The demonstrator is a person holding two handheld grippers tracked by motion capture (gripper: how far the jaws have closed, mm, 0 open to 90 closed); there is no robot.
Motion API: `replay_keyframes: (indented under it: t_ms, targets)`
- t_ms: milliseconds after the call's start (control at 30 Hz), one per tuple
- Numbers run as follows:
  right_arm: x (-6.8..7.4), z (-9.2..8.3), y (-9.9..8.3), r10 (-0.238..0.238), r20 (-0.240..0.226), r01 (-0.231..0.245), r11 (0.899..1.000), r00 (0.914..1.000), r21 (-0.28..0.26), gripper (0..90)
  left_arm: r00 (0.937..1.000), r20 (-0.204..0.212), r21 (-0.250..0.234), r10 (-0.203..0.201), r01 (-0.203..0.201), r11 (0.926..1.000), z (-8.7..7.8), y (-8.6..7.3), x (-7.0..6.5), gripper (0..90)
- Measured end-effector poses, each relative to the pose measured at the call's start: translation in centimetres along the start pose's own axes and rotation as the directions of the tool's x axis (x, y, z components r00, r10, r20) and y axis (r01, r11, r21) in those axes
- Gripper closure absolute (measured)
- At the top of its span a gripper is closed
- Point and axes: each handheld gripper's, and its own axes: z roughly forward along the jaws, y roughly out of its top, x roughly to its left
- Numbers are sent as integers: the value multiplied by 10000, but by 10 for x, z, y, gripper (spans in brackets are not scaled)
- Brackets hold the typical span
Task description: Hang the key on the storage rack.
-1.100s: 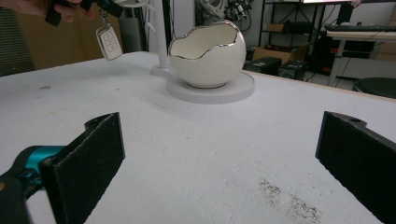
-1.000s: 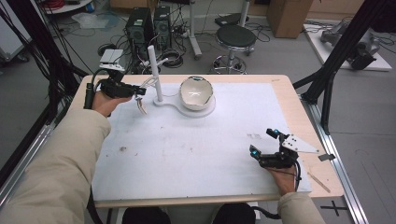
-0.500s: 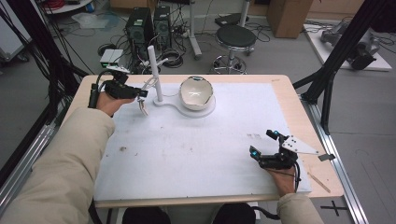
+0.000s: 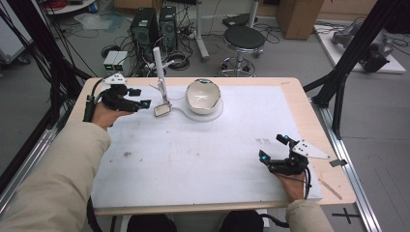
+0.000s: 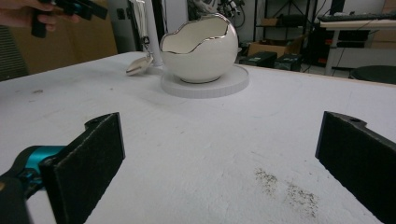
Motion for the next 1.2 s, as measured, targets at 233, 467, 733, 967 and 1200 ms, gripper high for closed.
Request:
replay_keyframes:
  t_ms: [233, 467, 733, 967, 1200]
  targets:
    - [-1, 0, 0, 29, 63, -29, 10000, 10000, -12, 4, 9996, -98, -1323, 274, -285, 9908, -38, -22, -21, 17]
    - [0, 0, 0, 76, 81, -76, 10000, 9999, 1, 4, 9970, -498, -2372, 595, -696, 9690, -63, -53, -44, 17]
    - [1, 0, 0, -45, 56, 45, 10000, 10000, -7, 4, 9949, -932, -2952, 385, -645, 9533, -82, -99, -67, 17]
    - [2, -1, -1, -109, 88, 110, 9999, 9999, -89, 4, 9924, -1228, -3574, 14, -456, 9328, -93, -132, -81, 17]
    - [2, -2, -1, -239, 90, 241, 9995, 9997, -212, 4, 9868, -1605, -3944, -231, -427, 9180, -95, -153, -93, 17]
